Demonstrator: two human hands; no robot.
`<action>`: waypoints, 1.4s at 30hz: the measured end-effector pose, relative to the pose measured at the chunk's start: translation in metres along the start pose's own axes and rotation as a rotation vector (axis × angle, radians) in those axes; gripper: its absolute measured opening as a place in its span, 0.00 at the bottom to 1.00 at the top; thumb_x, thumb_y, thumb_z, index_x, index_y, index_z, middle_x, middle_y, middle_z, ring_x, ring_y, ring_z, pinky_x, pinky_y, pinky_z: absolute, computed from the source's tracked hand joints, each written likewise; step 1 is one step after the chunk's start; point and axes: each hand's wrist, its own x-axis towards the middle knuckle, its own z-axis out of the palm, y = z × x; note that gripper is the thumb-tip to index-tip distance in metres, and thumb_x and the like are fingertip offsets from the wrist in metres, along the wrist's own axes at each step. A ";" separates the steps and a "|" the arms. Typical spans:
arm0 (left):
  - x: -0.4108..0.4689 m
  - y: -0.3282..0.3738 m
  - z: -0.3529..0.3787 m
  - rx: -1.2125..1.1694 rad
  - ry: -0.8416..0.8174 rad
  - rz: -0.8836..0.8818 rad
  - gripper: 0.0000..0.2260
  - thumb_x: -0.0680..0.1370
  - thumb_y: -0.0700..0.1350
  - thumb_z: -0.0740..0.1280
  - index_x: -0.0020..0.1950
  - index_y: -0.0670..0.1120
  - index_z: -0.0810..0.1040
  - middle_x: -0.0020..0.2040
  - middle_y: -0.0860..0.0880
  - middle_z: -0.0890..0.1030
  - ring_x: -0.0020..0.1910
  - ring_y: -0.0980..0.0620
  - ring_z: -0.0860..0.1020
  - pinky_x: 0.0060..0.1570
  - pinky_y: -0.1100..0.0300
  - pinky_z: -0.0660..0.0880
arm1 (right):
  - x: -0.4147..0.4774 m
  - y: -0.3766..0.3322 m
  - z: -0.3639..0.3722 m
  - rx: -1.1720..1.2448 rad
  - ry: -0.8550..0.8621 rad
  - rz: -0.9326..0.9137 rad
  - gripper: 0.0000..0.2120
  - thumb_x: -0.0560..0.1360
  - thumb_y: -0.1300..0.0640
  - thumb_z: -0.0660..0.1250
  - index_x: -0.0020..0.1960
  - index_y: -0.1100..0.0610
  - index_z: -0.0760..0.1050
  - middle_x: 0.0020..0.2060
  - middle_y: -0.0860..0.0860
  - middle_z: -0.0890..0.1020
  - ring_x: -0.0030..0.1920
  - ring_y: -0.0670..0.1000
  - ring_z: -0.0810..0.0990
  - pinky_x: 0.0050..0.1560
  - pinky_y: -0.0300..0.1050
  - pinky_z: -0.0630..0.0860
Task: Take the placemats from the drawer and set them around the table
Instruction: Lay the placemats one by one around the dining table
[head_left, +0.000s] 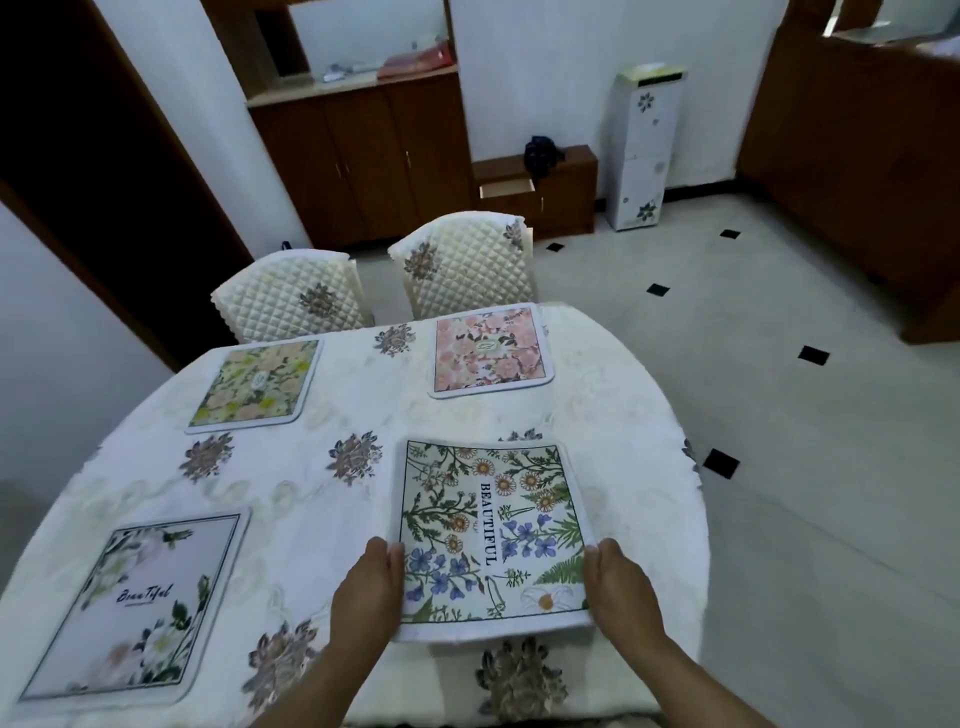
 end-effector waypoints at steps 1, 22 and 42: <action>-0.006 0.002 0.008 0.029 -0.004 -0.022 0.17 0.81 0.60 0.49 0.39 0.52 0.63 0.30 0.50 0.73 0.27 0.54 0.72 0.26 0.57 0.66 | 0.003 0.010 0.001 -0.025 -0.036 -0.011 0.14 0.83 0.48 0.50 0.44 0.54 0.65 0.29 0.46 0.72 0.30 0.53 0.74 0.30 0.47 0.66; -0.054 -0.046 0.073 -0.035 -0.214 -0.353 0.14 0.78 0.47 0.68 0.55 0.38 0.70 0.51 0.37 0.75 0.49 0.37 0.75 0.49 0.45 0.75 | -0.029 0.051 0.049 -0.324 -0.266 0.025 0.09 0.80 0.49 0.56 0.44 0.52 0.68 0.39 0.52 0.80 0.40 0.56 0.80 0.35 0.47 0.68; -0.058 -0.065 0.119 0.227 -0.401 0.439 0.36 0.80 0.62 0.51 0.78 0.38 0.49 0.79 0.39 0.49 0.79 0.43 0.45 0.76 0.46 0.47 | -0.040 0.009 0.129 -0.551 -0.442 -0.609 0.36 0.81 0.38 0.46 0.79 0.60 0.45 0.79 0.58 0.50 0.79 0.57 0.45 0.75 0.59 0.48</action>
